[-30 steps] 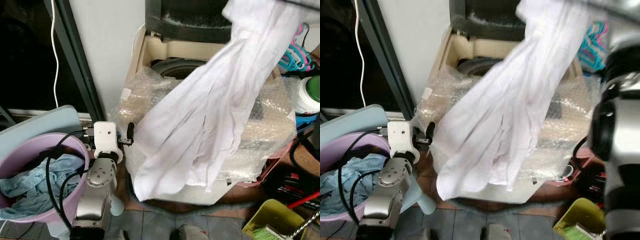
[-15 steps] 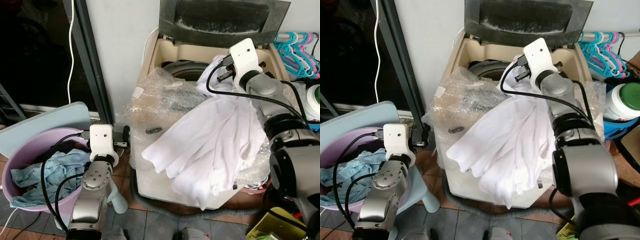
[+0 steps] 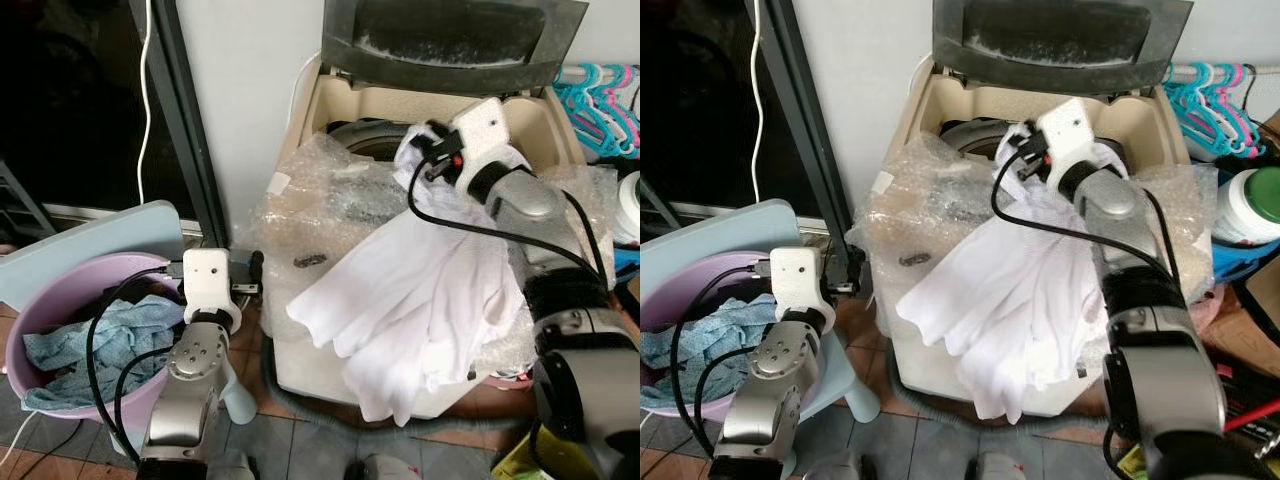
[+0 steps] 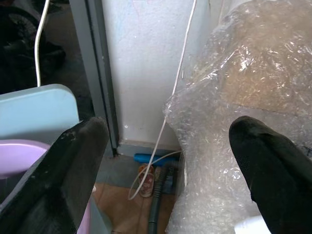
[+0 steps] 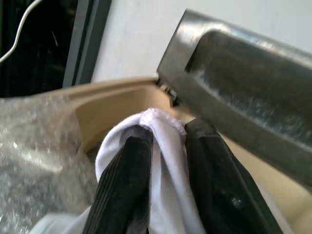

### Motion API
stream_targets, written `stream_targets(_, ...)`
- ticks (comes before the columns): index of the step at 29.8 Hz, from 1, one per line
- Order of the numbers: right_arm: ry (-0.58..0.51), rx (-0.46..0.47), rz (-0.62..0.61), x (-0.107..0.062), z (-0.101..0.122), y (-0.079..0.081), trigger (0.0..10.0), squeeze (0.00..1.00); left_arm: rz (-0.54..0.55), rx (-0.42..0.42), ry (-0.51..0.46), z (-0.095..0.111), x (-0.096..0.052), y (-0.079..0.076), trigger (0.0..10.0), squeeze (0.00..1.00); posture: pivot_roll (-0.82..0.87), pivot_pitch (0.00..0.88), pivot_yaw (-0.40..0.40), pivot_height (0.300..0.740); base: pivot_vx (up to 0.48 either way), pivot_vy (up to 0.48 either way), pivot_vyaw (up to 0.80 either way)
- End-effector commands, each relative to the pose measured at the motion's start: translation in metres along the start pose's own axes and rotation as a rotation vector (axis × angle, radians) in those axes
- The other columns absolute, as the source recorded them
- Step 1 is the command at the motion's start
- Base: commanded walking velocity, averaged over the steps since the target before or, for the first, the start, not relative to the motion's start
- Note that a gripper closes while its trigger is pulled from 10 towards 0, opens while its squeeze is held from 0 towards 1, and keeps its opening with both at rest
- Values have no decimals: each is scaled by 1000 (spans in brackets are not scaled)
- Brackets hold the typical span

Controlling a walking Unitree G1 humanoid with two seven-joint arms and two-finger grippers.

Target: Clothes washing

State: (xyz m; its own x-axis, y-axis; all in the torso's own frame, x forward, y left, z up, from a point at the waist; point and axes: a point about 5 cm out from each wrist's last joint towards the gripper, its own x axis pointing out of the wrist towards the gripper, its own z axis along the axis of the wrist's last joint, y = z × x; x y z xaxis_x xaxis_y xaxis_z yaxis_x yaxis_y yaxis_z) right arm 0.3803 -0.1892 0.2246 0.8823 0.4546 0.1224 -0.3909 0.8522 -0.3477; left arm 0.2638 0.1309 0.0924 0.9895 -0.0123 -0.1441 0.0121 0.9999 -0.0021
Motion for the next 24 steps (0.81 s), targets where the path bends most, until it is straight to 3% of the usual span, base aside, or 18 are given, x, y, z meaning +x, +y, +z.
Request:
stream_targets(1, -50, 1, -36, -8, 13, -12, 10000, 1000, -9, 6, 2, 1, 0, -2, 10000, 0, -56, 0, -45, 740, 0, 0, 0)
stream_targets(10, 24, -23, -69, -28, 5, -24, 10000, 1000, -31, 15, 7, 1, 4, -4, 10000, 0, -67, 0, -34, 740, 0, 0, 0)
stream_targets(13, 185, -35, -29, -38, -19, -18, 10000, 1000, -31, 16, 12, 1, 4, -5, 10000, 0, -65, 0, -38, 740, 0, 0, 0)
stream_targets(14, 210, -21, -10, -39, -24, -13, 8784, 1000, -31, 17, 12, 1, 4, -5, 10000, 0, -65, 0, -38, 740, 0, 0, 0)
stream_targets(15, 224, -8, 3, -40, -27, -10, 8784, 1000, -31, 17, 12, 1, 4, -5, 10000, 0, -62, 0, -39, 740, 0, 0, 0)
stream_targets(16, 256, -19, 48, -41, -33, -2, 4353, 890, -29, 16, 11, 1, 4, -5, 10000, 0, -60, 0, -40, 740, 0, 0, 0)
stream_targets(17, 256, -19, 48, -41, -33, -2, 4353, 890, -29, 16, 11, 1, 4, -5, 10000, 0, -60, 0, -40, 740, 0, 0, 0)
stream_targets(18, 302, -15, 107, -44, -40, 6, 549, 184, -21, 14, 10, 1, 4, -4, 10000, 0, -56, 0, -40, 740, 0, 0, 0)
stream_targets(19, 302, -15, 107, -44, -40, 6, 549, 184, -21, 14, 10, 1, 4, -4, 10000, 0, -56, 0, -40, 740, 0, 0, 0)
stream_targets(20, 310, -14, 121, -44, -41, 8, 2471, 0, -18, 13, 9, 1, 3, -3, 10000, 0, -55, 0, -41, 740, 0, 0, 0)
stream_targets(21, 310, -14, 121, -44, -41, 8, 2471, 0, -18, 13, 9, 1, 3, -3, 10000, 0, -55, 0, -41, 740, 0, 0, 0)
stream_targets(22, 330, 12, 124, -45, -41, 7, 275, 0, -15, 13, 10, 1, 3, -2, 10000, 0, -55, 0, -40, 740, 0, 0, 0)
stream_targets(24, 373, 18, 130, -47, -45, 5, 0, 0, -14, 12, 13, 0, 3, -2, 10000, 0, -57, 0, -41, 740, 0, 0, 0)
